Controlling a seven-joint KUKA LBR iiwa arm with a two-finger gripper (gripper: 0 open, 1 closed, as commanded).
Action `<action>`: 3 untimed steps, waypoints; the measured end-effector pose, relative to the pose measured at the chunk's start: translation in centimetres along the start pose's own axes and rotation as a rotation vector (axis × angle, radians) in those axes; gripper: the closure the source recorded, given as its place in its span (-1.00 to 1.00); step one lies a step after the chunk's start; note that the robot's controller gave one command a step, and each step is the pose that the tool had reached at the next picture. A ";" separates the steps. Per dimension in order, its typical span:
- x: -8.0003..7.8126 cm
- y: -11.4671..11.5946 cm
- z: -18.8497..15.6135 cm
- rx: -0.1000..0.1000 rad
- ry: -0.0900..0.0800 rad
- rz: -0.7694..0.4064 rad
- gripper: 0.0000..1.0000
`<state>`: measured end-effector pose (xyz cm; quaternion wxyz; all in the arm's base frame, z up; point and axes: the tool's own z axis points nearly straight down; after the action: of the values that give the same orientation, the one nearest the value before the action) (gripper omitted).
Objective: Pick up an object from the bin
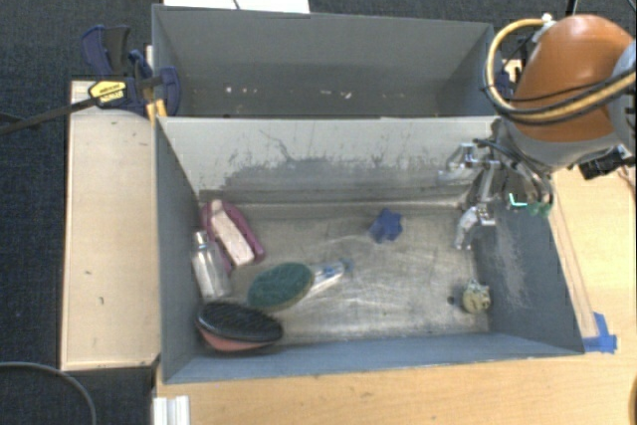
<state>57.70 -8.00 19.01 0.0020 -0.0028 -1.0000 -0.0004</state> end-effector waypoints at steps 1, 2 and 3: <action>-0.7 6.7 10.8 0.001 -0.012 -0.029 -1.00; -0.2 7.4 8.8 0.000 -0.011 -0.017 -1.00; 1.4 7.7 9.0 0.000 -0.004 0.079 -1.00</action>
Offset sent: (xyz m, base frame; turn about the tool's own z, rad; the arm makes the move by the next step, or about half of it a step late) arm 0.0054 0.0734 -0.1201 -0.0317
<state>56.32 -0.27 10.05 0.0000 -0.0423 -0.9991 -0.0005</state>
